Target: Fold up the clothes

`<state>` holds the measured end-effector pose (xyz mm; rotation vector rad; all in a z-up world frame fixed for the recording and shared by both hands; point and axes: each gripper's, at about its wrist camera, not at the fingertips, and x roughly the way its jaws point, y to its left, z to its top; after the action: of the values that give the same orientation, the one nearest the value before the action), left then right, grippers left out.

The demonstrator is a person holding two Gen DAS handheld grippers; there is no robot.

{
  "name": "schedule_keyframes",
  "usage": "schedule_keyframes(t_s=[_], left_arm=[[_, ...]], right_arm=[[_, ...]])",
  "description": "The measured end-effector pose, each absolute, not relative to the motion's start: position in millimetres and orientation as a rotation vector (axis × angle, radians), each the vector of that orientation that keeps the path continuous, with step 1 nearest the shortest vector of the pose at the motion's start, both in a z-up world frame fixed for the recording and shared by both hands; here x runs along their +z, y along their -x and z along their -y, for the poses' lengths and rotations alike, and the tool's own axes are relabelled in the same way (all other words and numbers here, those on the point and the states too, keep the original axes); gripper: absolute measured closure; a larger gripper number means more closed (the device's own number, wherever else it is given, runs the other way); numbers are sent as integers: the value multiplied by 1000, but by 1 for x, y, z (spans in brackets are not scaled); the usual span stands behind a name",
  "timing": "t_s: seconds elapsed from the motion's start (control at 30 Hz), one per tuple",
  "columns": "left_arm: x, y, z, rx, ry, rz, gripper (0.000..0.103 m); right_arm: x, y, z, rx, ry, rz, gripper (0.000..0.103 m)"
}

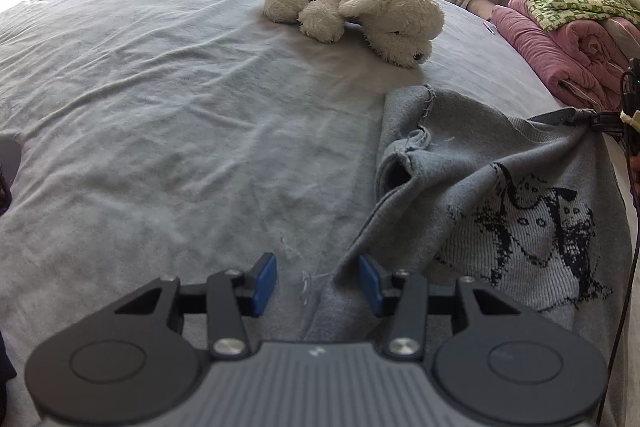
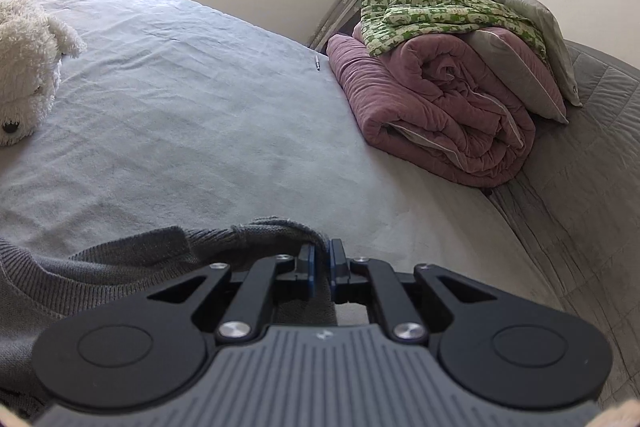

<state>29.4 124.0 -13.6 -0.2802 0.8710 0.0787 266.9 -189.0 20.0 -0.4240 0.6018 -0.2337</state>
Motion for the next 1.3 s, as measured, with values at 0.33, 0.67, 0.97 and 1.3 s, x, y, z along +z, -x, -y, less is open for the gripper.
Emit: schedule_keyframes(t_s=[0.33,0.67,0.97,1.3], left_arm=[[-14,-26,-132,35,325,-914,57],[-14,-19,-147,-11,405,-957,59],[-16,-1,-153,-54,458,-985,60],[-15,26,-145,-100,394,-1003,60]], right_arm=[[14,-241,184,-128,363,-686,64],[35,-173,232,-99,93,-780,62],[21,-72,290,-56,-226,-854,62],[6,26,310,27,-339,-892,61]])
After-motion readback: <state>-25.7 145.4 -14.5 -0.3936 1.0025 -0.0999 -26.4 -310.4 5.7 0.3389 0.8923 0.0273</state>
